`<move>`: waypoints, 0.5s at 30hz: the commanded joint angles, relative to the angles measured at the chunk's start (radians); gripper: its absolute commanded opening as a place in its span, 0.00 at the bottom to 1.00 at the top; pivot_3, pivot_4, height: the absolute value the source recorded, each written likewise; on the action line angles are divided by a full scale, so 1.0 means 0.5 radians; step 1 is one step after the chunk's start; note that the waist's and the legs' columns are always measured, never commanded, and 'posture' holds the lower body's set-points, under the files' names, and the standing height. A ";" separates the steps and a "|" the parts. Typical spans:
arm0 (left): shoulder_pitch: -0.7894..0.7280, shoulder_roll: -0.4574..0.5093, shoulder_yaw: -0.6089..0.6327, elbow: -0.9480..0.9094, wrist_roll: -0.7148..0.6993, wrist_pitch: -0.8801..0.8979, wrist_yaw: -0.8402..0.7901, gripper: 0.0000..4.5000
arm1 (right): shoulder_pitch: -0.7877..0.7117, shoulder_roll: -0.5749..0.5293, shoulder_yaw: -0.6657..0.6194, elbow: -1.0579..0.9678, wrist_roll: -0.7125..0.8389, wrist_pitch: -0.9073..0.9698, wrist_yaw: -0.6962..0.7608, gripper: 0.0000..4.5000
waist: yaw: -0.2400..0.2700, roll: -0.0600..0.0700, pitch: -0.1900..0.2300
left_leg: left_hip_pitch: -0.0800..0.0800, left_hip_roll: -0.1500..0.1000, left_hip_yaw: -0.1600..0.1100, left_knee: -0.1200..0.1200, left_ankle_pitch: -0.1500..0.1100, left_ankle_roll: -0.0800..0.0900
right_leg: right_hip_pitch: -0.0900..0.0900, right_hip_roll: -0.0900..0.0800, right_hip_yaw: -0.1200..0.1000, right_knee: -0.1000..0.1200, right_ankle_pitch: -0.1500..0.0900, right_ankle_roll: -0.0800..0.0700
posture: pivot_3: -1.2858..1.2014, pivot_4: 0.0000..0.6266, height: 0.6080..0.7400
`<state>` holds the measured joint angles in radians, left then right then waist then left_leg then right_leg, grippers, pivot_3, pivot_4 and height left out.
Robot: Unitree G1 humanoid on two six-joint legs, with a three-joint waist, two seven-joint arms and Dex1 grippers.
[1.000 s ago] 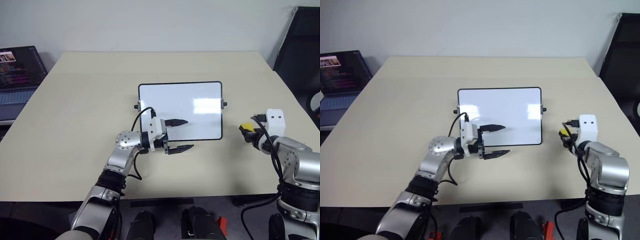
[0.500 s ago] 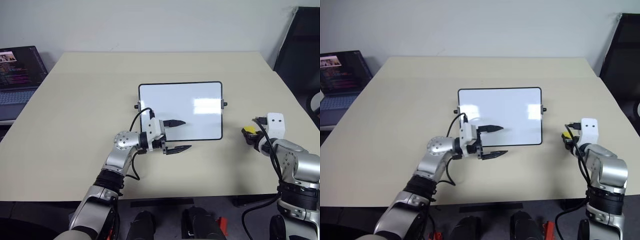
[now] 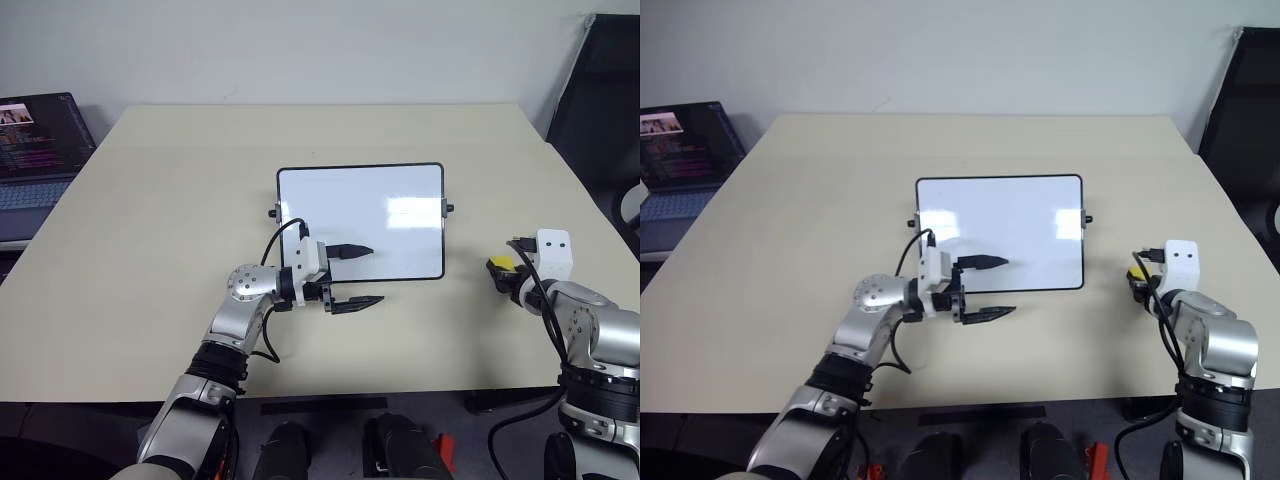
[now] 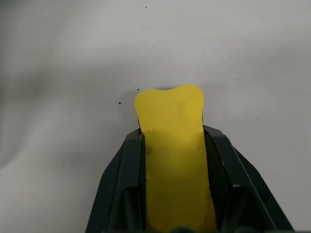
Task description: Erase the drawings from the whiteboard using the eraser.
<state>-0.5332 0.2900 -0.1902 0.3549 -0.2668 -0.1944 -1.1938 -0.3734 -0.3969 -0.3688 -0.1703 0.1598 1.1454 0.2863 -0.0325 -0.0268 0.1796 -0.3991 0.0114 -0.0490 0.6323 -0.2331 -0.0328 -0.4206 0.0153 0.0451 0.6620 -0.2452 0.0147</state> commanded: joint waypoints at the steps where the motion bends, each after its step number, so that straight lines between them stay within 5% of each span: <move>1: -0.024 0.003 0.019 -0.061 -0.030 -0.002 -0.019 1.00 | -0.019 -0.030 -0.022 -0.021 0.037 -0.020 -0.017 0.27 | 0.000 0.000 0.000 | 0.000 0.000 0.000 0.000 0.000 0.000 | 0.000 0.000 0.000 0.000 0.000 0.000 | 0.52 0.24 1.00; 5: -0.034 0.004 0.022 -0.048 -0.014 -0.013 -0.005 1.00 | -0.014 -0.041 -0.023 0.005 0.058 -0.036 -0.028 0.27 | 0.000 0.000 0.000 | 0.000 0.000 0.000 0.001 0.000 0.000 | 0.000 0.000 0.000 0.001 0.000 0.000 | 0.52 0.24 1.00; 15: -0.055 0.008 0.027 -0.029 -0.012 -0.012 -0.004 1.00 | -0.047 -0.070 -0.034 0.057 0.066 -0.085 -0.079 0.99 | 0.000 0.000 0.000 | 0.000 0.000 0.000 0.004 0.000 0.000 | 0.000 0.000 0.000 0.002 0.000 0.000 | 0.52 0.24 1.00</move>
<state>-0.5370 0.2909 -0.1902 0.3580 -0.2663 -0.1875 -1.1917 -0.3763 -0.4149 -0.3698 -0.1305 0.1803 1.1262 0.2541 -0.0324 -0.0267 0.1795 -0.3992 0.0113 -0.0489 0.6342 -0.2331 -0.0328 -0.4204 0.0154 0.0453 0.6633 -0.2451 0.0147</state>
